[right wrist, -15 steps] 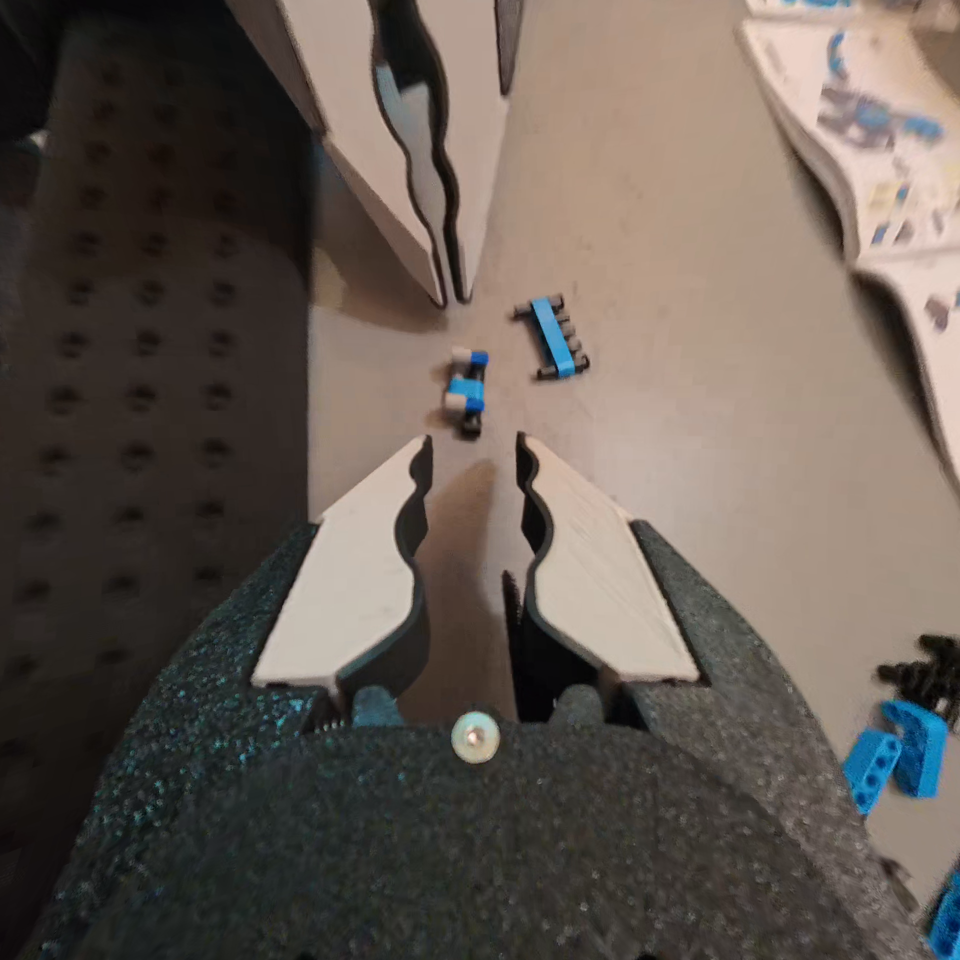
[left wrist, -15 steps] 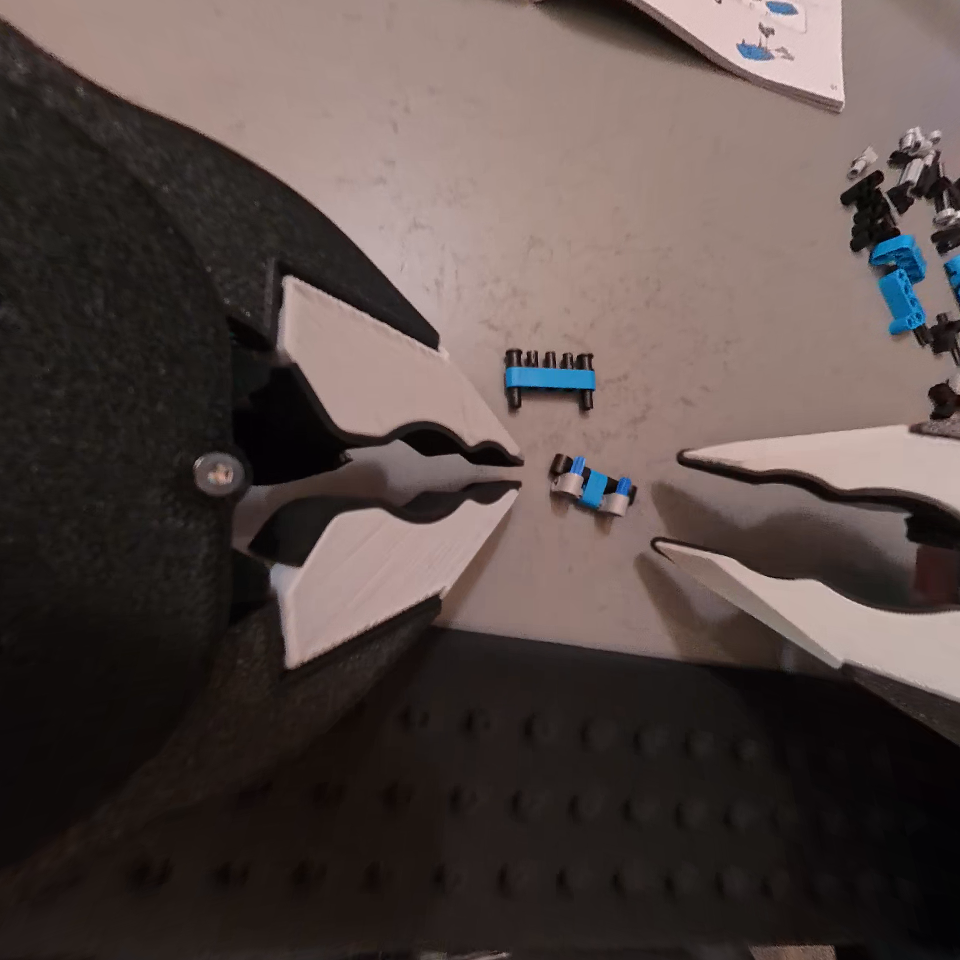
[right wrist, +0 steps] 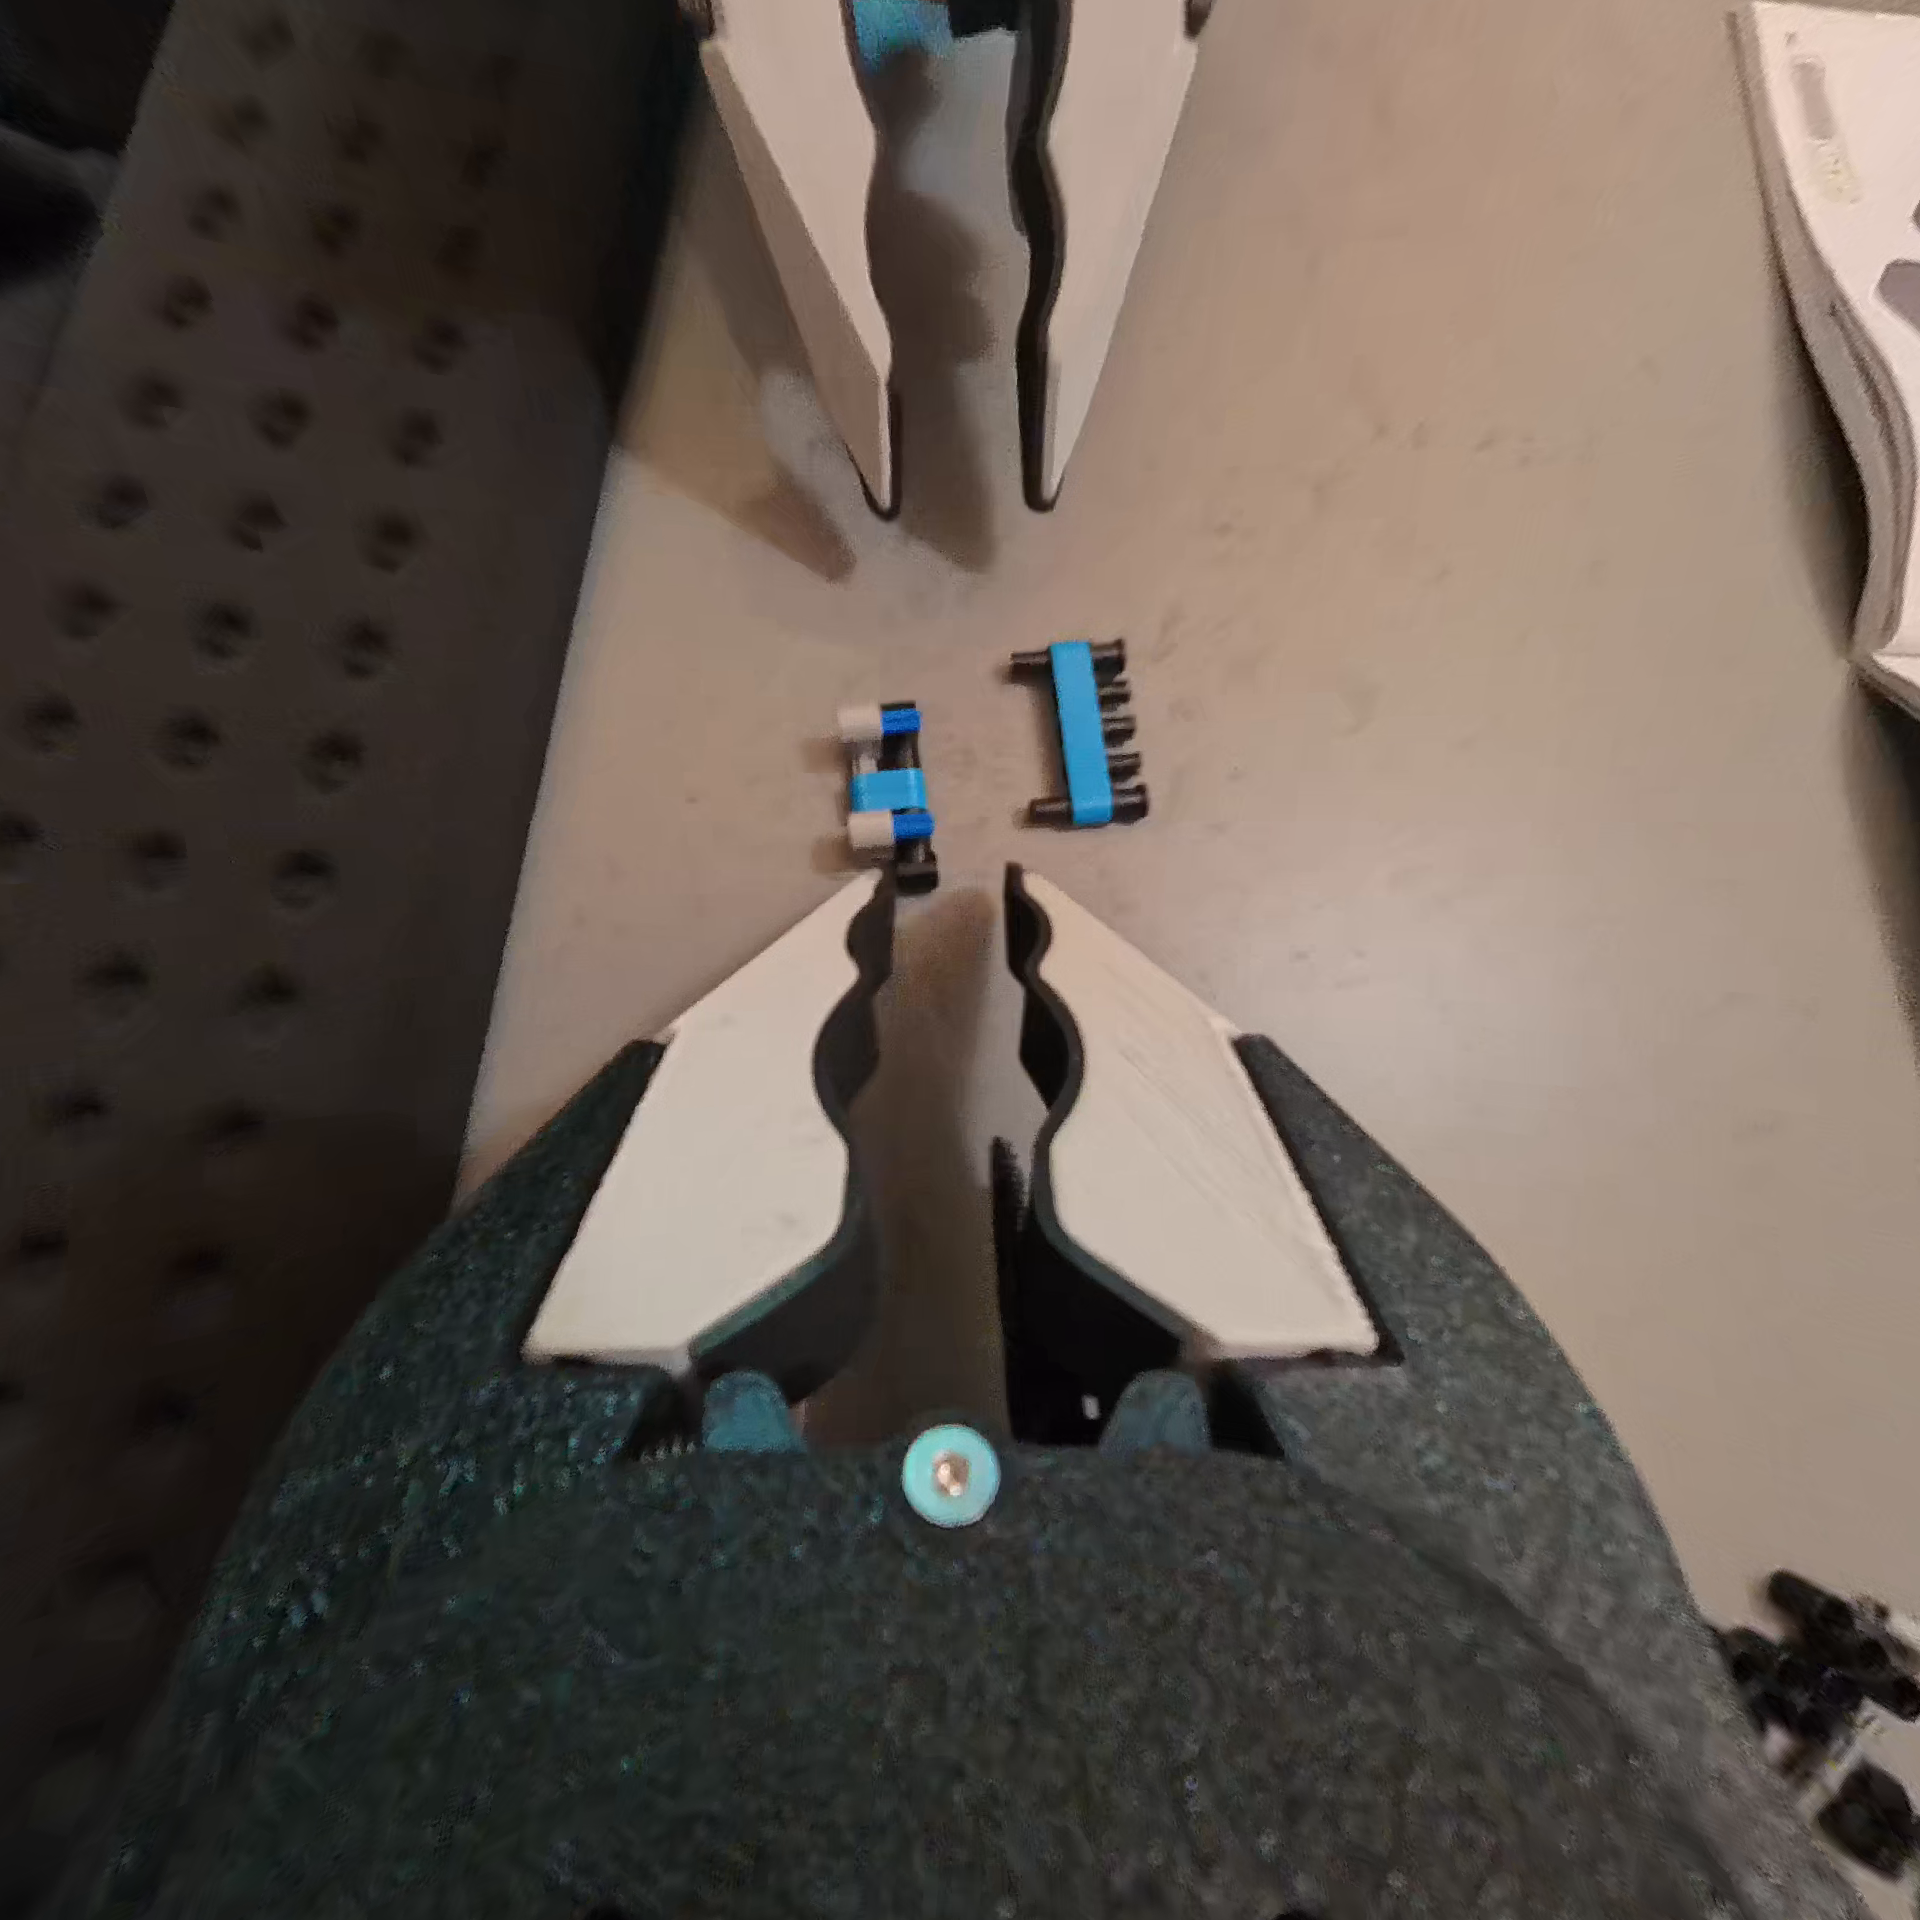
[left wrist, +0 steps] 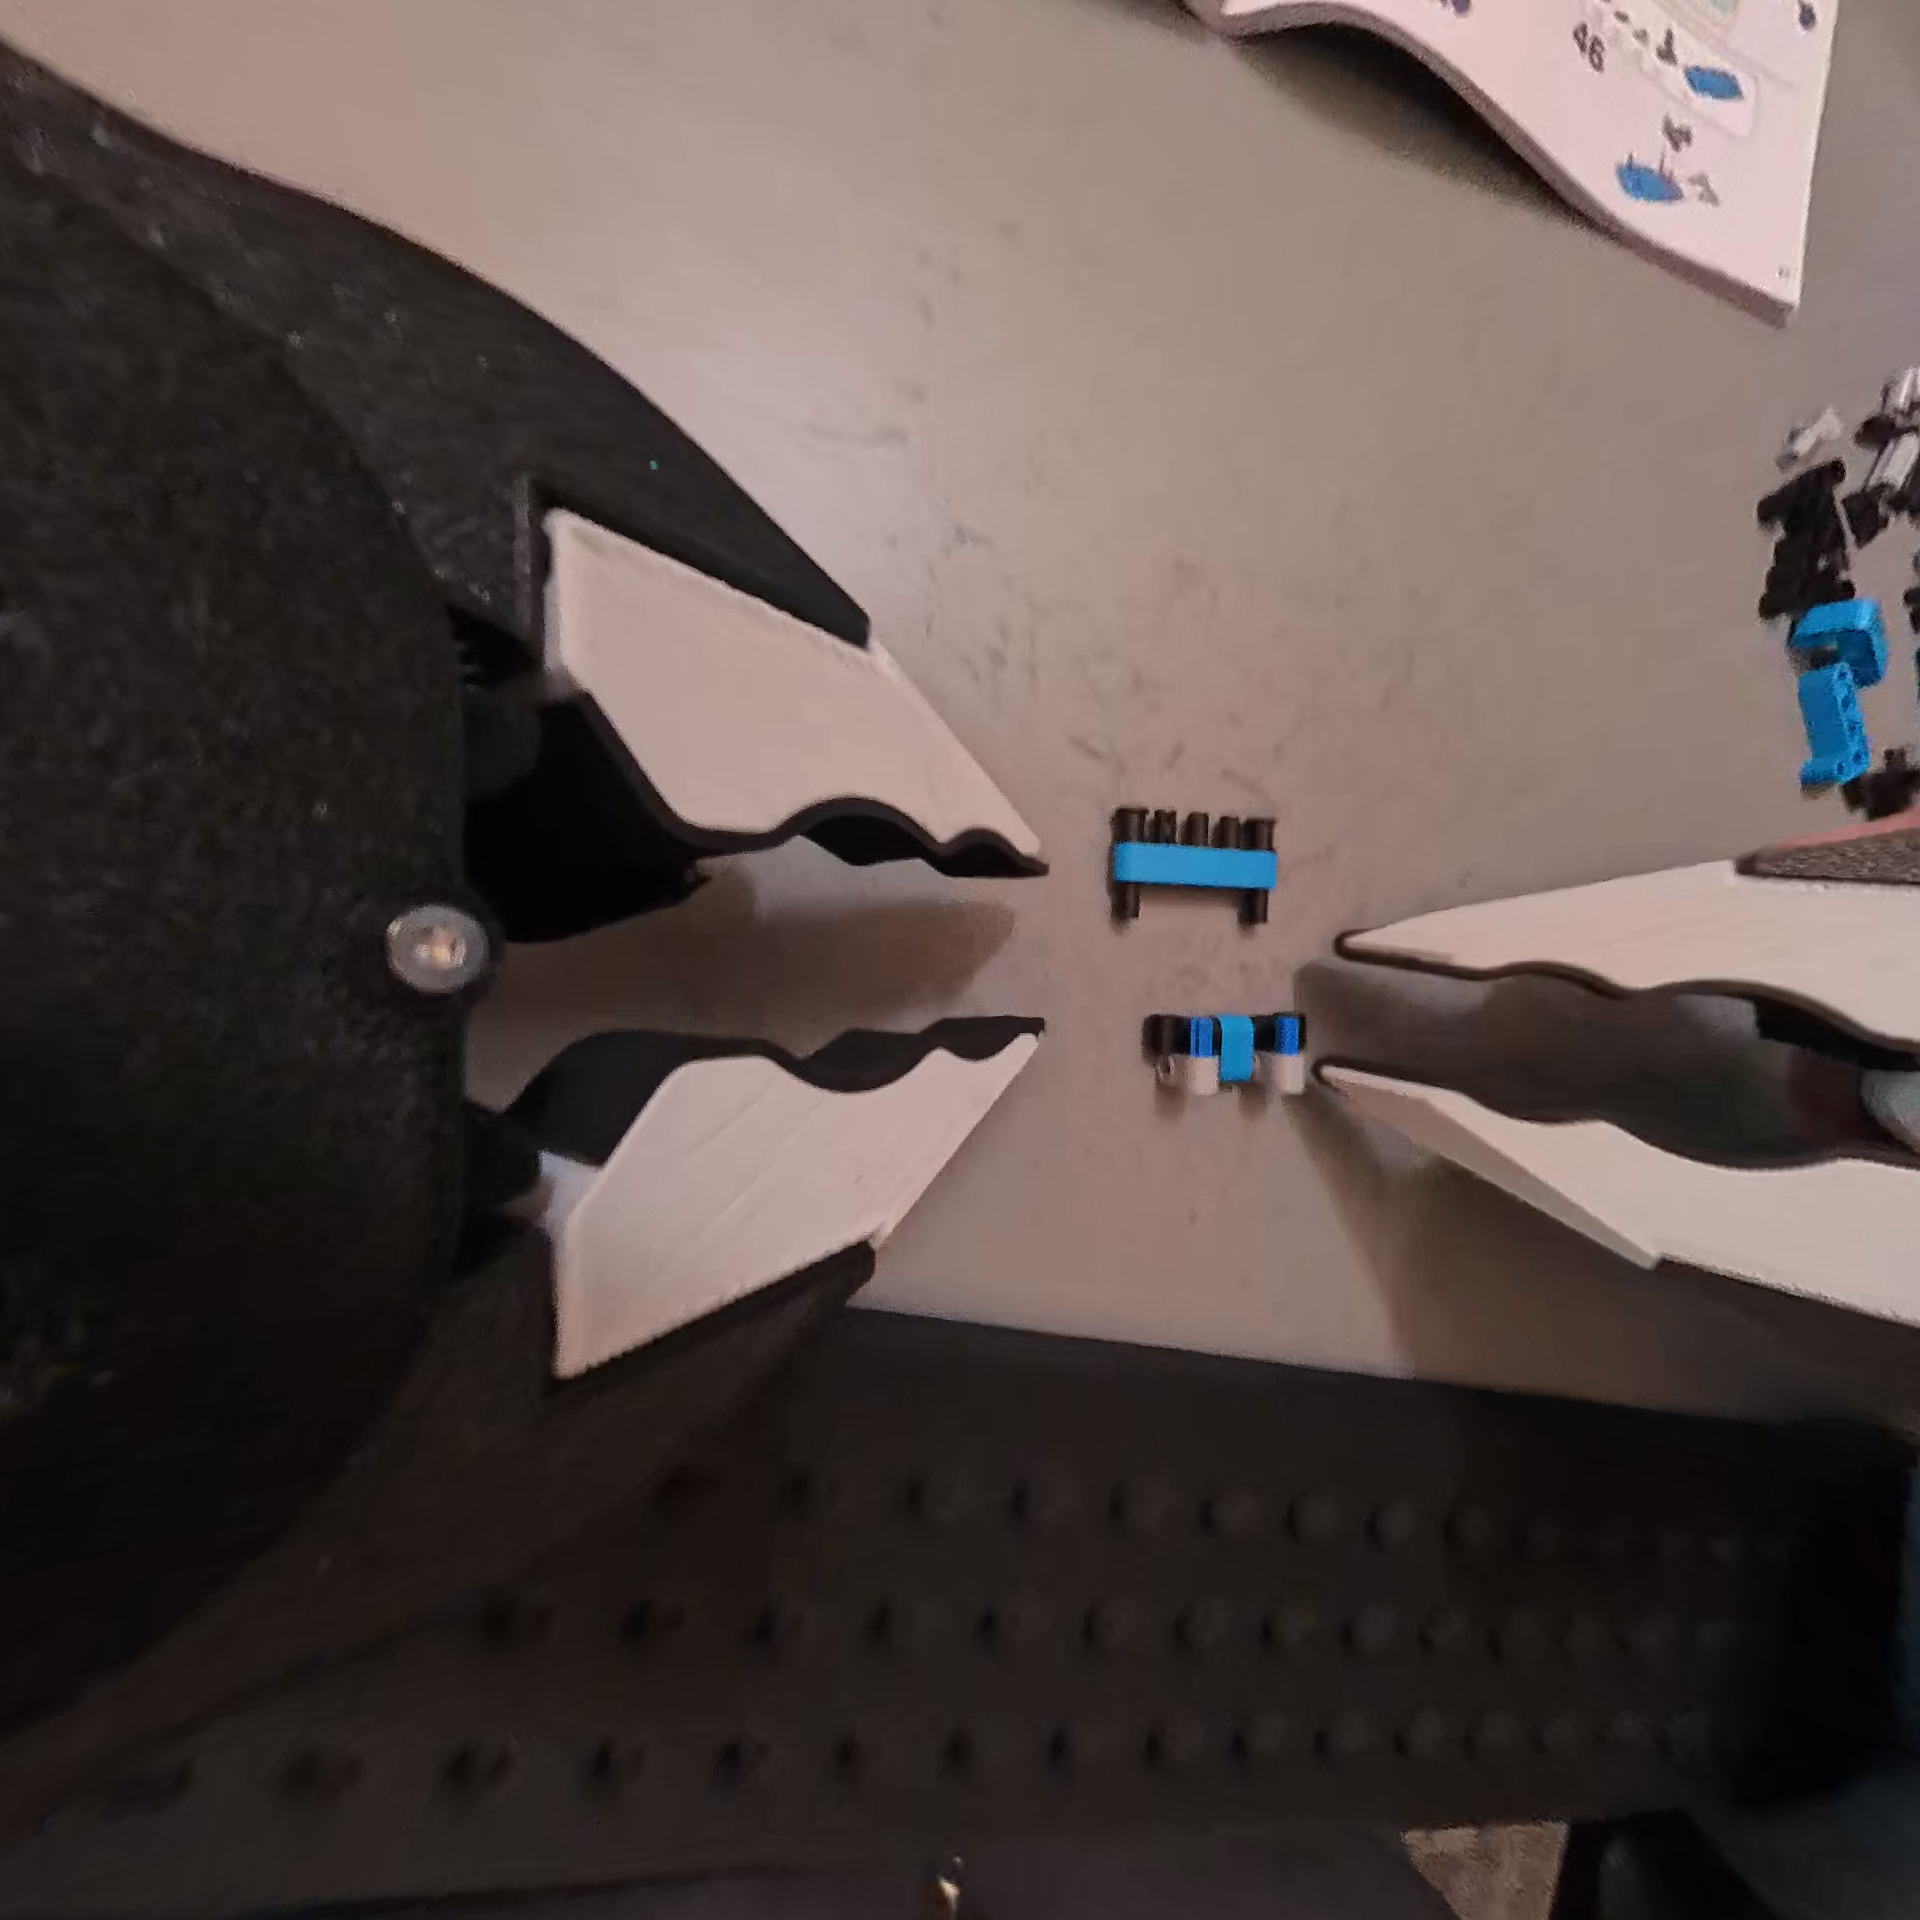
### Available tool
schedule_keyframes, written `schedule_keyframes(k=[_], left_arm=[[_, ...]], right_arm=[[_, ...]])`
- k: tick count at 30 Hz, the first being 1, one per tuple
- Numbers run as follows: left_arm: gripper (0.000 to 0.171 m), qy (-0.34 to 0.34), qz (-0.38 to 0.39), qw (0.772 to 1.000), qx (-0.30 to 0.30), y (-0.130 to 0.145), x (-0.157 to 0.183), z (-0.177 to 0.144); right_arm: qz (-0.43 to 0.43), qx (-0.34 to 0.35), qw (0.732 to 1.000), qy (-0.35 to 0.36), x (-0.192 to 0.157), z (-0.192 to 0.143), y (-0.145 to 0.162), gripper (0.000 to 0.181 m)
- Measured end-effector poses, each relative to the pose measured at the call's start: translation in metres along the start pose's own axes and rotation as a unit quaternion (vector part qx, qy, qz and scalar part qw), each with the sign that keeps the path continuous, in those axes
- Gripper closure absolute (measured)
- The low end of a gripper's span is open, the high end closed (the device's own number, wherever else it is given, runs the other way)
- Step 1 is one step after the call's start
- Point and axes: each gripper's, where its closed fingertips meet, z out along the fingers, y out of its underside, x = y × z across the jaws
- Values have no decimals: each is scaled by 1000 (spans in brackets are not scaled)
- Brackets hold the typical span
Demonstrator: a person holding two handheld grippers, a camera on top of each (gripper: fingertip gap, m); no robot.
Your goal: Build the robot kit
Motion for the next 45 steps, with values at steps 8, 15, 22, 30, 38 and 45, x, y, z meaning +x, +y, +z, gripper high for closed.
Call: schedule_keyframes(k=[8,15,22,30,38,45], left_arm=[[126,4,-29,1000,-8,-1,-9,19],[121,47,-36,998,-10,-9,1,29],[122,48,-28,998,-11,-13,3,34],[125,39,-23,999,-13,-12,1,34],[128,25,-9,1000,-15,-11,0,35],[127,18,1,1000,-17,-10,1,35]], right_arm=[[-25,16,999,-41,23,7,5,129],[-42,39,996,-68,14,7,5,119],[-35,44,995,-86,18,12,2,110],[-48,47,993,-93,20,14,0,118],[-59,51,992,-97,14,13,-1,130],[-54,50,992,-102,13,13,0,131]])
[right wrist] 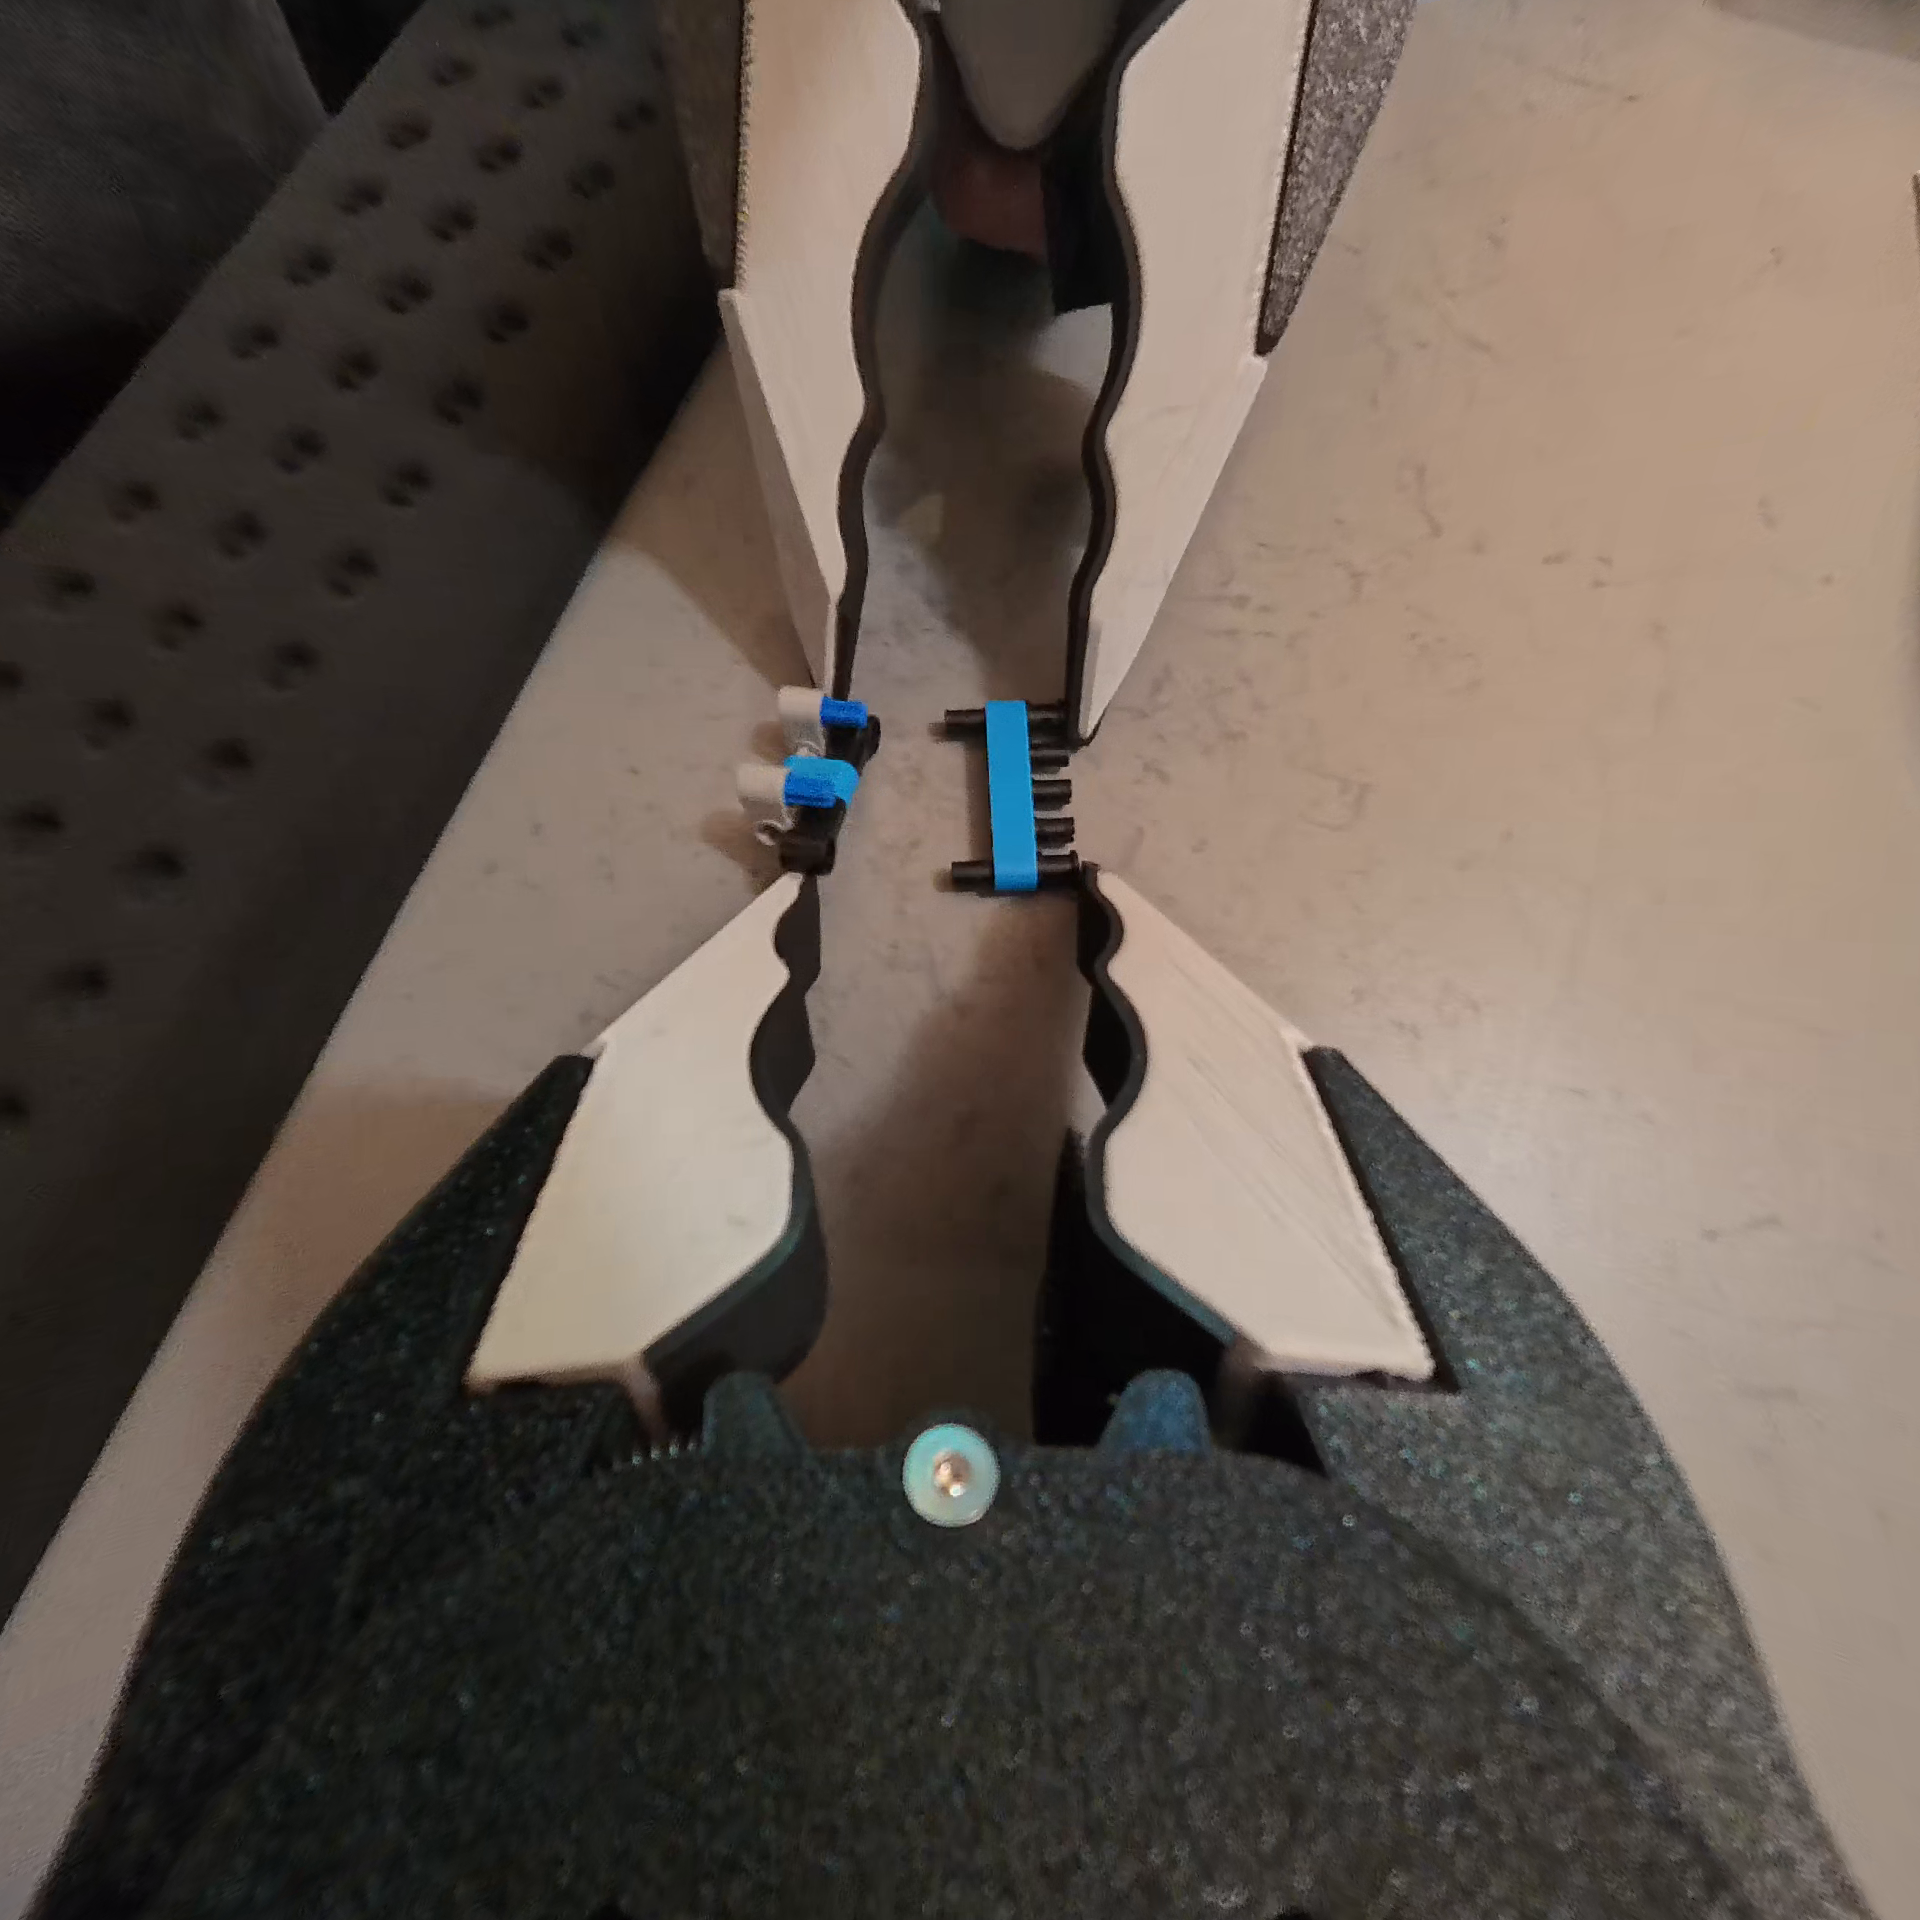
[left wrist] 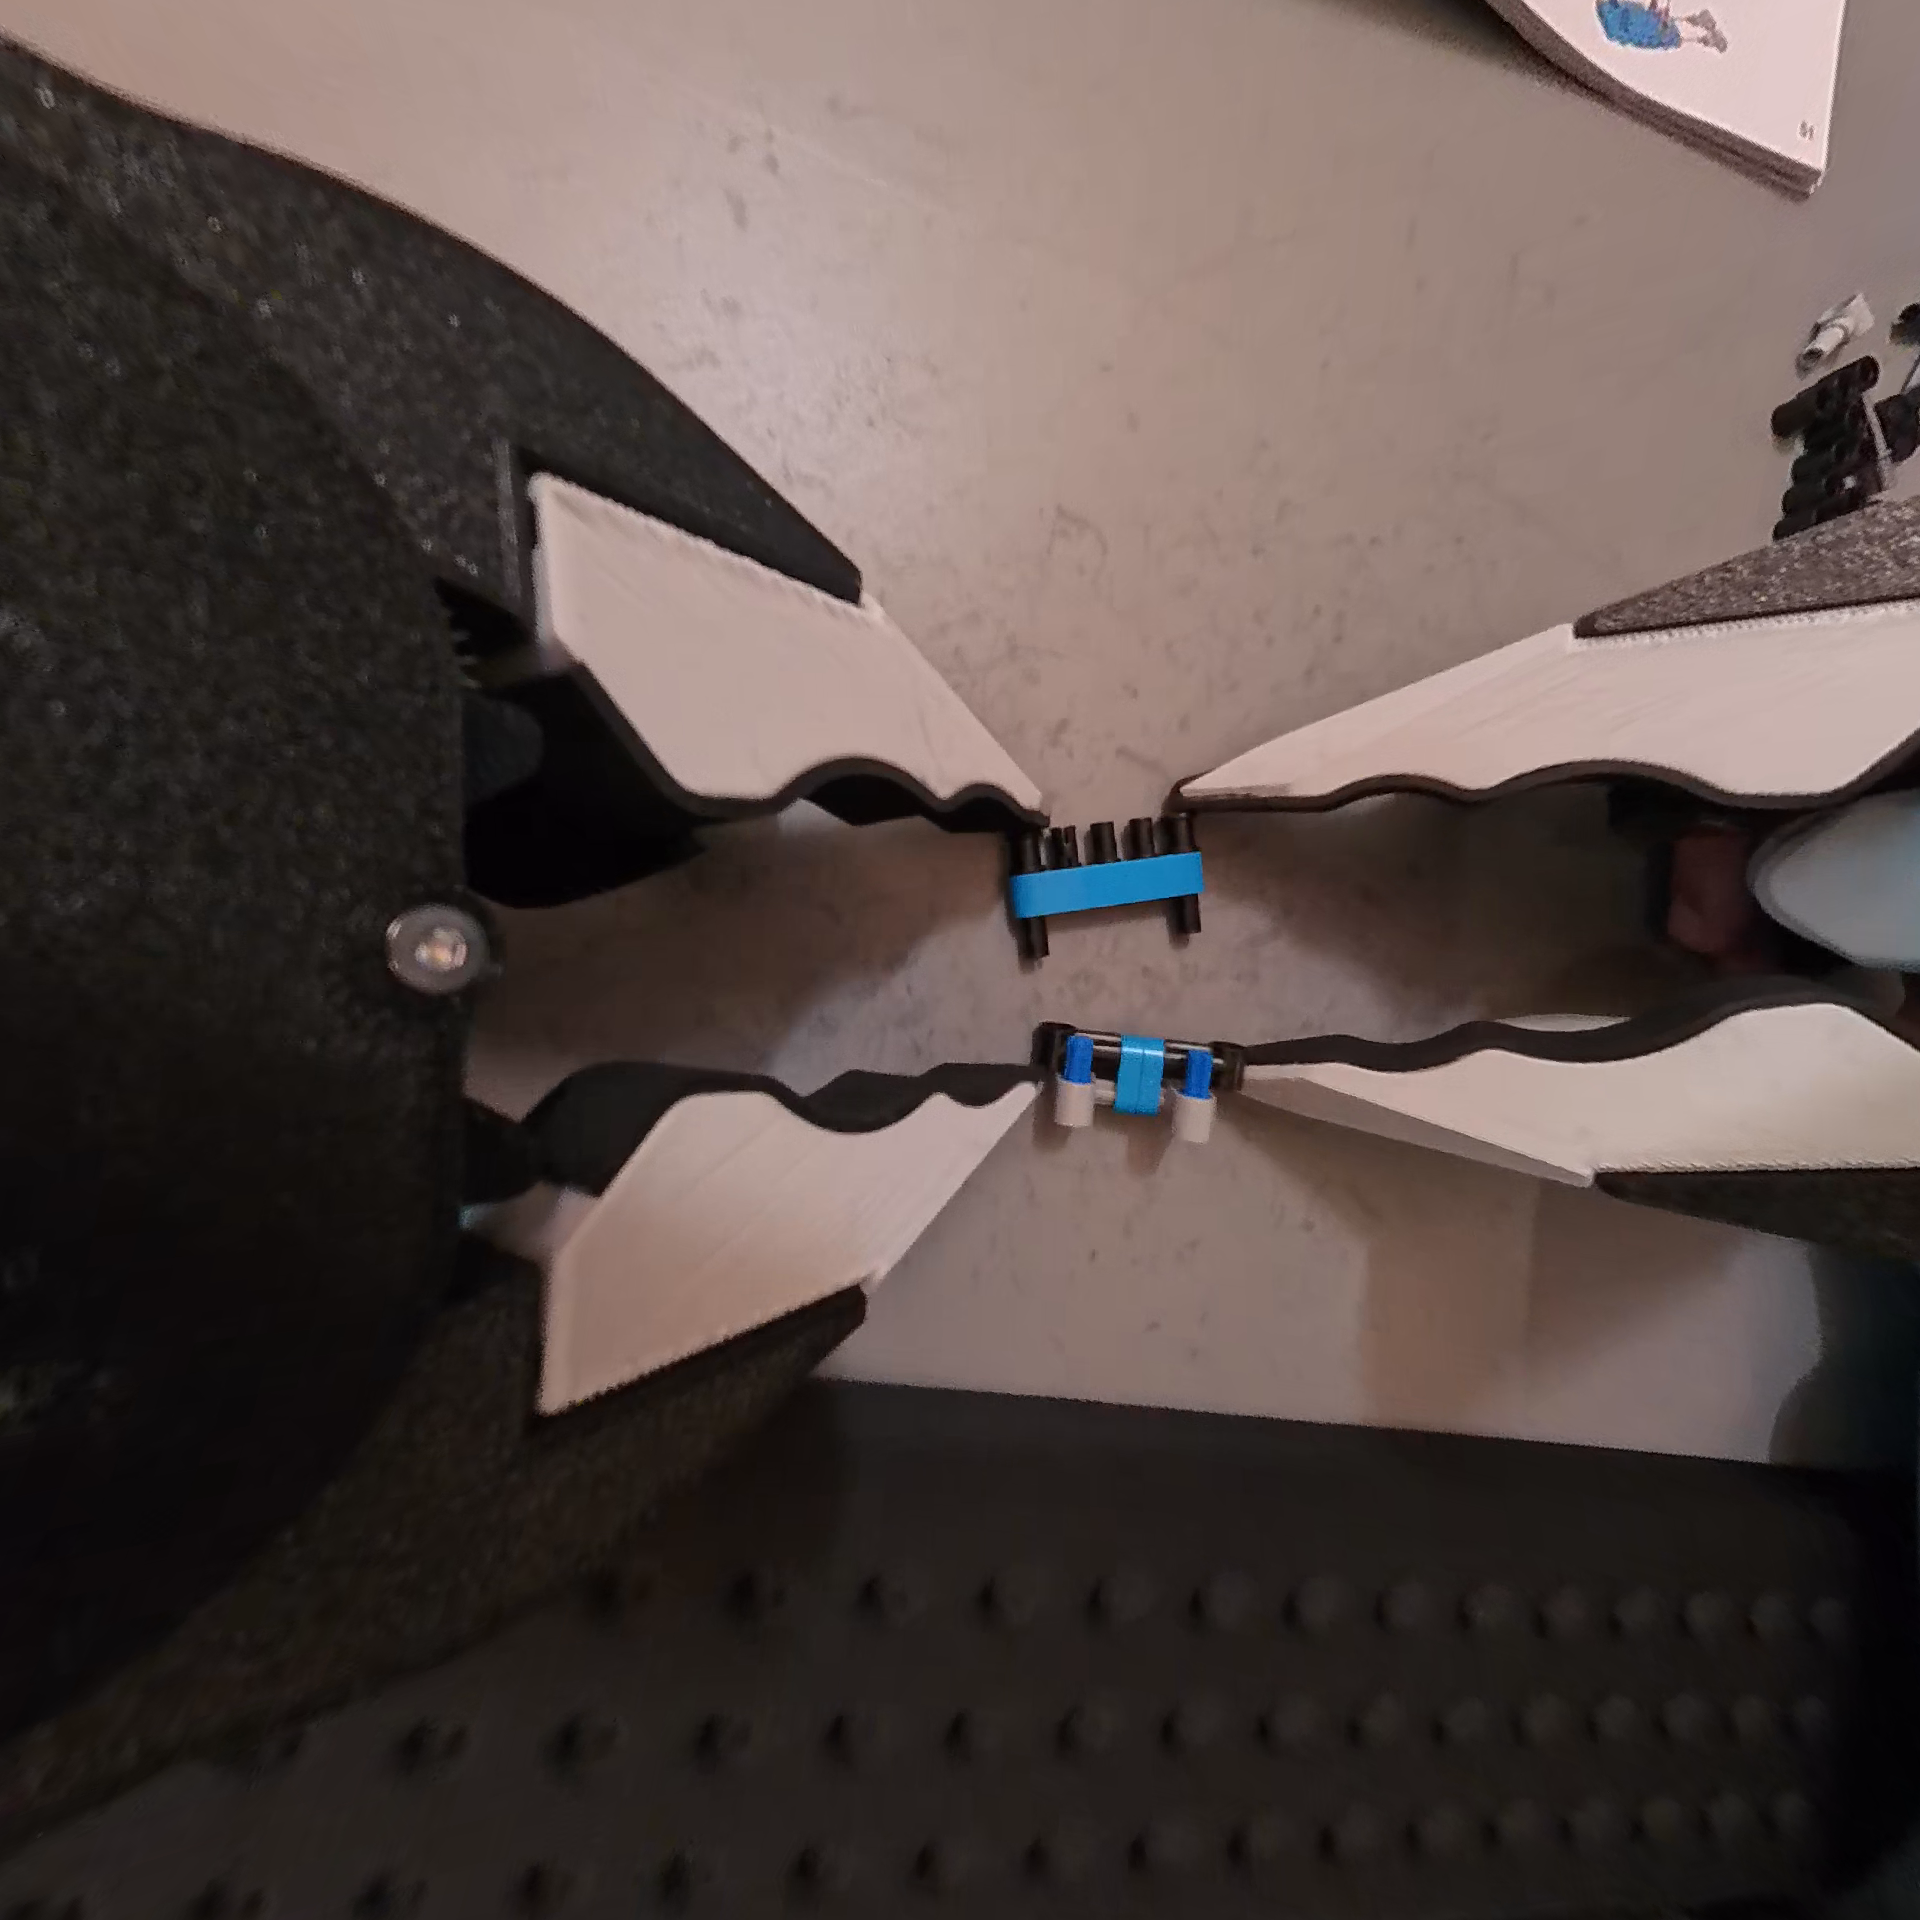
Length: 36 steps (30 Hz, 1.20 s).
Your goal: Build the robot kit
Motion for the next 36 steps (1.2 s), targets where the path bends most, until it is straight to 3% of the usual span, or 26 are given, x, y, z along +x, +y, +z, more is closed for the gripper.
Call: schedule_keyframes(k=[15,36], left_arm=[[120,5,12,1000,-2,3,5,-1],[124,-5,10,1000,-2,3,2,-1]], right_arm=[[36,16,999,-7,2,-2,-4,127],[15,1,1000,1,-3,-1,1,122]])
